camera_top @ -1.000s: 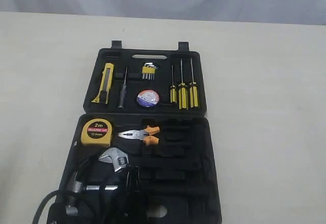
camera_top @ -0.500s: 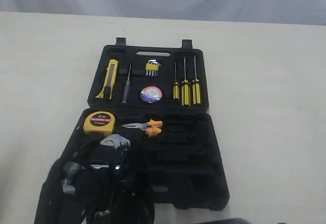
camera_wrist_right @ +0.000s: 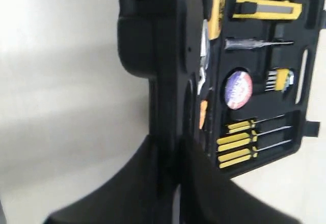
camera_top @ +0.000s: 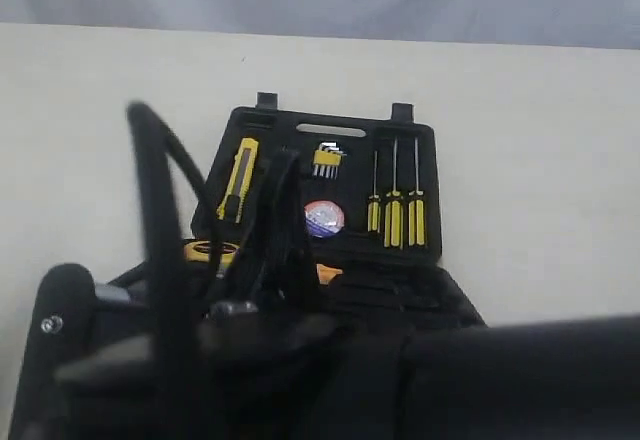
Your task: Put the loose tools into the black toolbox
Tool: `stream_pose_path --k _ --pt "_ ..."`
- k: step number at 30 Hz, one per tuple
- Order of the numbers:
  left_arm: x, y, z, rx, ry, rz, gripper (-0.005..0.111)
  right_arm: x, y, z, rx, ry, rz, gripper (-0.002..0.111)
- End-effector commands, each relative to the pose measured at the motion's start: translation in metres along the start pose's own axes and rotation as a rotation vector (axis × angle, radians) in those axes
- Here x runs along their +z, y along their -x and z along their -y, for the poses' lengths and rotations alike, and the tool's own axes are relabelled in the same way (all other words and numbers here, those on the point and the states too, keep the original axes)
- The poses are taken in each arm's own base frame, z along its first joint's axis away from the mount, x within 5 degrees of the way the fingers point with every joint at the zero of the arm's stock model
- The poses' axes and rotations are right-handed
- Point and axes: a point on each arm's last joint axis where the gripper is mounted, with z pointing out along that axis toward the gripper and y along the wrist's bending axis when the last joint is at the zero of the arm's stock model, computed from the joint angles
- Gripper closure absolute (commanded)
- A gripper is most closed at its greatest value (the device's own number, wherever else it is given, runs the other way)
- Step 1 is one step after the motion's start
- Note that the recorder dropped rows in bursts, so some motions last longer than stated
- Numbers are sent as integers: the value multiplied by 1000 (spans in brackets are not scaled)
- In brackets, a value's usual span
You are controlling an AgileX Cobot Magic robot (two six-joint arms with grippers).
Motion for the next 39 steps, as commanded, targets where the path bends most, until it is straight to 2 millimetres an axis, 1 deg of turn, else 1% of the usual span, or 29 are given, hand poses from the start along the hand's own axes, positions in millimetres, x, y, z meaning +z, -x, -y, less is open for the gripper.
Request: stream_pose_path --k 1,6,9,11,14,15,16,18,19,21,22,24,25,27,28,31,34,37,39 --pt "0 1 0 5 -5 0 107 -19 8 34 5 -15 47 109" --pt "0 2 0 5 -5 1 107 -17 7 81 13 34 50 109" --pt "0 2 0 5 -5 1 107 -11 0 109 -17 101 63 109" --pt "0 2 0 5 -5 1 107 -5 -5 130 -6 187 112 109" --pt "0 2 0 5 -5 1 107 7 -21 166 25 293 175 109" --pt "0 2 0 5 -5 1 107 12 -24 175 41 329 200 109" --pt "0 2 0 5 -5 1 107 20 -33 190 36 345 214 109" --pt "0 2 0 5 -5 1 107 35 -42 207 49 382 241 109" --pt "0 2 0 5 -5 1 107 48 -49 220 58 403 249 109" --pt "0 2 0 5 -5 1 107 67 -58 235 72 427 245 109" --pt "0 2 0 5 -5 1 107 84 -64 245 75 430 235 109" --pt "0 1 0 5 -5 0 107 106 -73 259 64 424 215 109" --pt "0 1 0 5 -5 0 107 124 -78 265 49 427 190 109" --pt "0 1 0 5 -5 0 107 152 -84 274 26 421 165 109" --pt "0 1 0 5 -5 0 107 166 -87 280 38 383 161 109" --pt "0 1 0 5 -5 0 107 206 -88 291 34 235 150 109" --pt "0 1 0 5 -5 0 107 238 -86 296 -2 99 150 109" --pt "0 1 0 5 -5 0 107 261 -83 294 -6 52 164 108" --pt "0 1 0 5 -5 0 107 270 -82 291 -10 46 166 108"
